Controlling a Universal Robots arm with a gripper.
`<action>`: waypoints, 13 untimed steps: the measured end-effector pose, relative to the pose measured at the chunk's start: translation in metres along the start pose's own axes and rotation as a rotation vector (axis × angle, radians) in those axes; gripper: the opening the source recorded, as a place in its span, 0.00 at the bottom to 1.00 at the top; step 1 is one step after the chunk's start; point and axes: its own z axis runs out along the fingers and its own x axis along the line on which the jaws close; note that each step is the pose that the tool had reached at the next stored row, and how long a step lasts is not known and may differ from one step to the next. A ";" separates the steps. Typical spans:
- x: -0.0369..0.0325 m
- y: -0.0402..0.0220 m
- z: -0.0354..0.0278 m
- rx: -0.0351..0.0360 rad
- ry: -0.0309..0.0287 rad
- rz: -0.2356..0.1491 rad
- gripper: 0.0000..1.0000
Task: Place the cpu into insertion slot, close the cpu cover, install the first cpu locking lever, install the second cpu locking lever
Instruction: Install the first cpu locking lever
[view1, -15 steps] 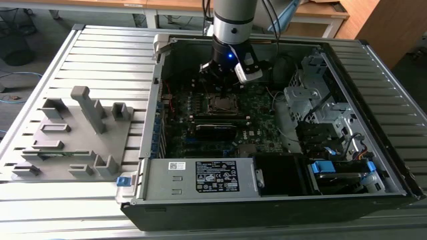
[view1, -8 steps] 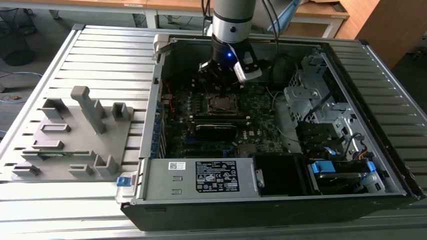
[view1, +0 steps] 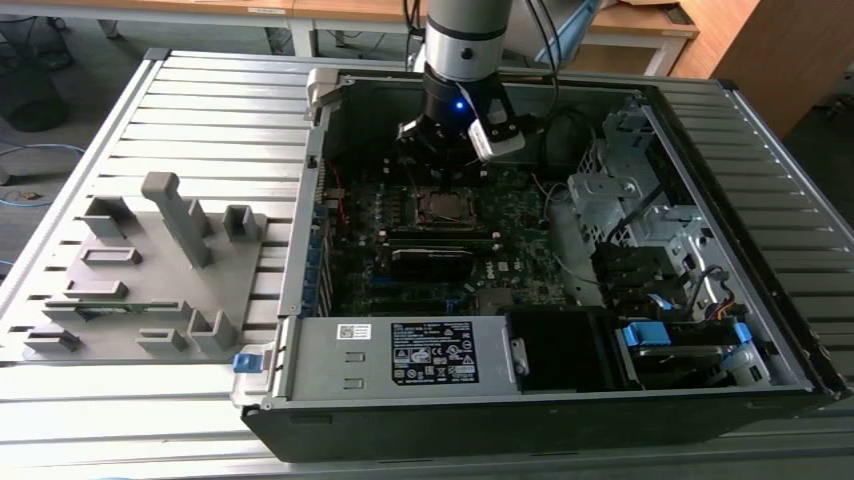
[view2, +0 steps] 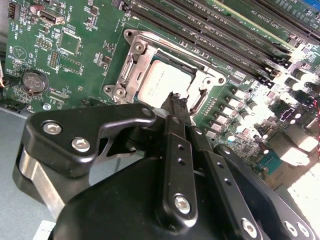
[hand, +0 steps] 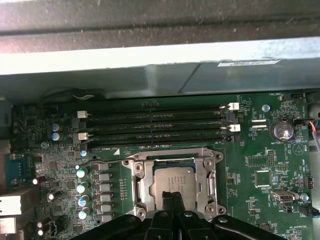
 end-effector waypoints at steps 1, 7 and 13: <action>0.0000 0.0000 -0.0001 0.0000 0.0000 0.000 0.11; 0.0034 -0.0003 -0.0002 0.0004 -0.0006 0.000 0.11; 0.0103 -0.0008 -0.0002 0.0002 -0.0032 0.000 0.11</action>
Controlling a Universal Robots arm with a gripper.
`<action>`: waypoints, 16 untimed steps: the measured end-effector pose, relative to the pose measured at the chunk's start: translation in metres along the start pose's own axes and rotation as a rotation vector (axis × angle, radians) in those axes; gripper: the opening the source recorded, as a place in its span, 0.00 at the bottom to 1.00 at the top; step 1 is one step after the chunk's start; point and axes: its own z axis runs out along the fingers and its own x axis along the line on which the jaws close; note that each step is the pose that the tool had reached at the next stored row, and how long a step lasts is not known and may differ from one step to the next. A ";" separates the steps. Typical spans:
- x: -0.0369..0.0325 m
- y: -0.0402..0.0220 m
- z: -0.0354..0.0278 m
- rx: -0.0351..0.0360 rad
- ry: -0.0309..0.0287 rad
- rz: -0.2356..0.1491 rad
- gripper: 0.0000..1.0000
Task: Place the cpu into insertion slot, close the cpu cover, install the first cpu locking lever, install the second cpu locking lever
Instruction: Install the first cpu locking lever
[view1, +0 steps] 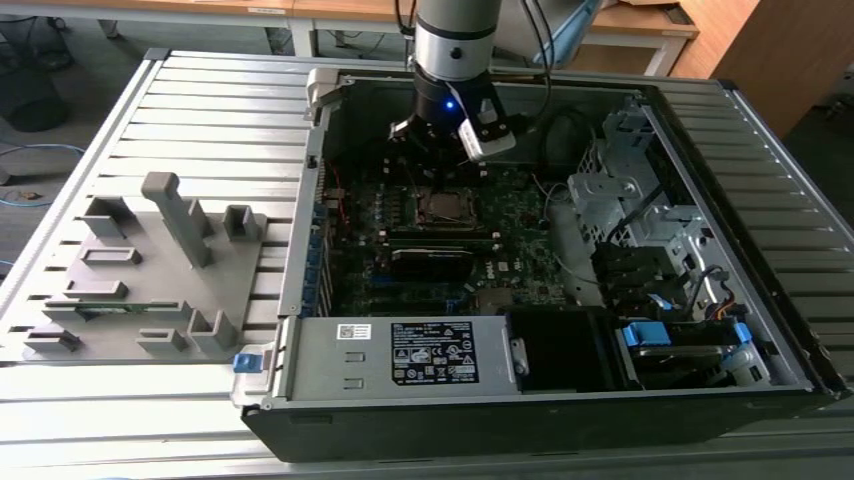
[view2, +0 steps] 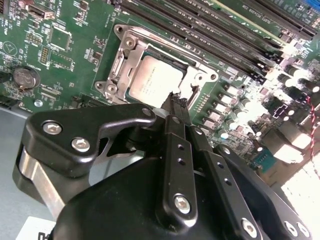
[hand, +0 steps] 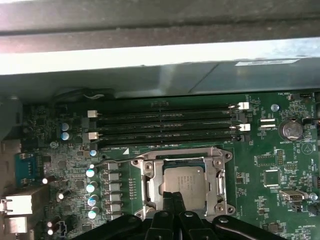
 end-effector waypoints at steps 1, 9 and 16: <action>0.0007 0.0000 0.0000 -0.0001 -0.0004 0.000 0.11; 0.0021 -0.0002 -0.0021 -0.0002 -0.0014 0.000 0.11; 0.0020 -0.0001 -0.0095 -0.0001 -0.0014 0.000 0.11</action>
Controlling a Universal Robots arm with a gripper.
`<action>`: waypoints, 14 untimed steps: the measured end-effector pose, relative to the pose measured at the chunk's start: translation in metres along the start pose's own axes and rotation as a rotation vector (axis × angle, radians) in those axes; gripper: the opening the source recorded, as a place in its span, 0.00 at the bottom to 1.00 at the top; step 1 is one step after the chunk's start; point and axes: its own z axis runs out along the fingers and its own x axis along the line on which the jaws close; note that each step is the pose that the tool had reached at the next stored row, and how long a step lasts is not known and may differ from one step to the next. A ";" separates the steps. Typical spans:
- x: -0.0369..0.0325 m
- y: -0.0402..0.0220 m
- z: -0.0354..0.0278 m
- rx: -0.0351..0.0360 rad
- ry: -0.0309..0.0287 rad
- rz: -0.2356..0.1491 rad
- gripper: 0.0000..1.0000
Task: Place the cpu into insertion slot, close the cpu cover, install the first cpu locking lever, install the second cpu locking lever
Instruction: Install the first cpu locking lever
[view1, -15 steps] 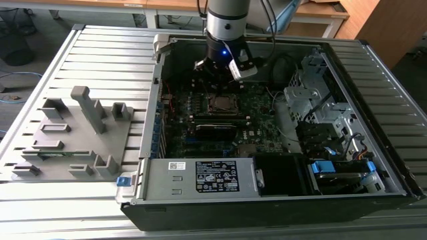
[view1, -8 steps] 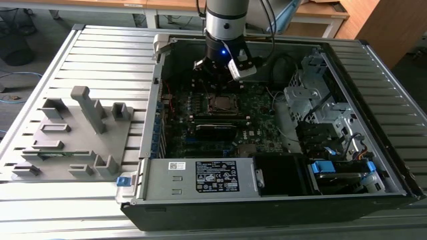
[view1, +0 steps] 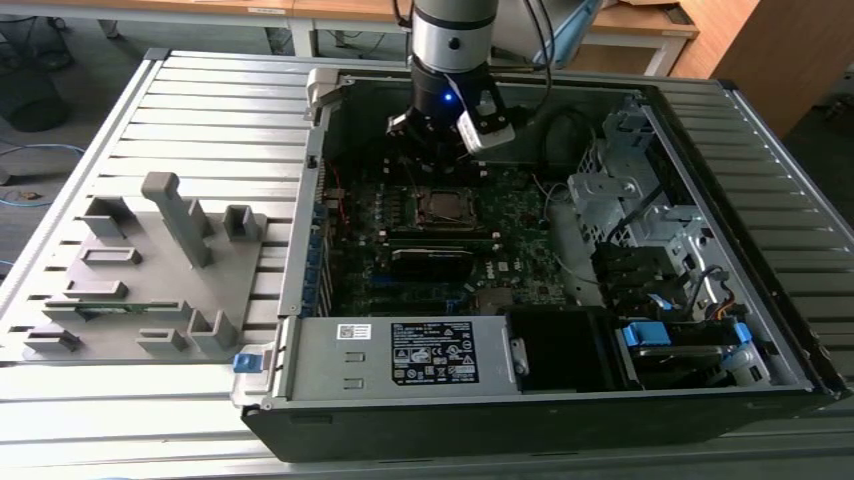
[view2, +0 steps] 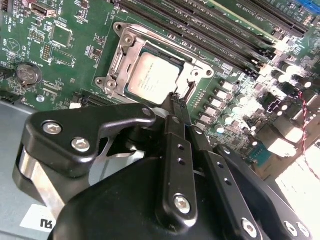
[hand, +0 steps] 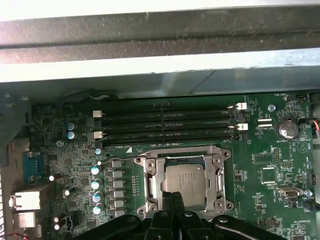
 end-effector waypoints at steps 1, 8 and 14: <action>0.0000 0.0000 -0.0005 0.0000 0.0000 0.000 0.11; 0.0001 0.0000 -0.0011 -0.0002 -0.0001 0.000 0.11; 0.0057 -0.0004 -0.0012 -0.0002 -0.0027 0.000 0.11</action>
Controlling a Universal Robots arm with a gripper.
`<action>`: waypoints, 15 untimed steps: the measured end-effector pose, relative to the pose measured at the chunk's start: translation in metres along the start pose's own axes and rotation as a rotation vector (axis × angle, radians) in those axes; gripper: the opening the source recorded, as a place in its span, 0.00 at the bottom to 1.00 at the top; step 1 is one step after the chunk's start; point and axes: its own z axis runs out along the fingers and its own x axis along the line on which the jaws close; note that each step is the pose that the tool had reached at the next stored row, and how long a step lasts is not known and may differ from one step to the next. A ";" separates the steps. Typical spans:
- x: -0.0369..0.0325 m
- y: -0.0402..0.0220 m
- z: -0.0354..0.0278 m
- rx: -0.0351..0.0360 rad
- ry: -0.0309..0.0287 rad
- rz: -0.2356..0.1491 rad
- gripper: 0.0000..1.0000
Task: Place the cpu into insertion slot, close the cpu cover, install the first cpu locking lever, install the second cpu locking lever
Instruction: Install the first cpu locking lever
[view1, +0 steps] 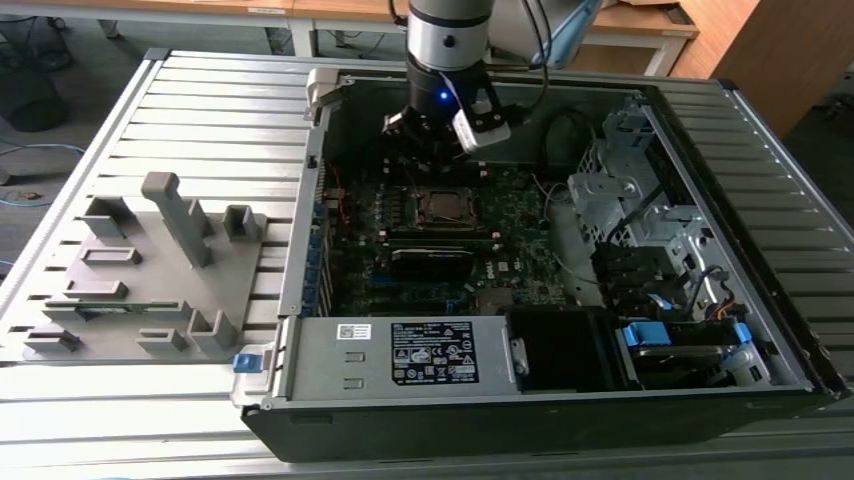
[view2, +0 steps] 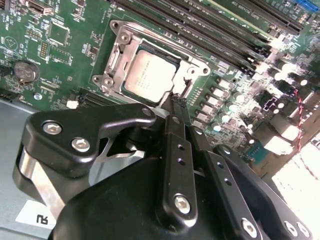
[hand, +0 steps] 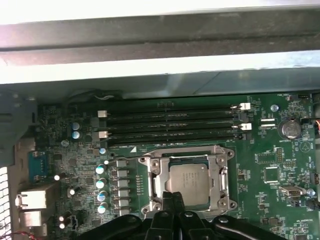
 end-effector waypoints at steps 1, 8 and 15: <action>0.0018 -0.0001 -0.0001 -0.0001 -0.0010 0.000 0.11; 0.0132 -0.0009 -0.0003 -0.0008 -0.0103 0.000 0.11; 0.0132 -0.0010 -0.0043 -0.0008 -0.0105 0.000 0.11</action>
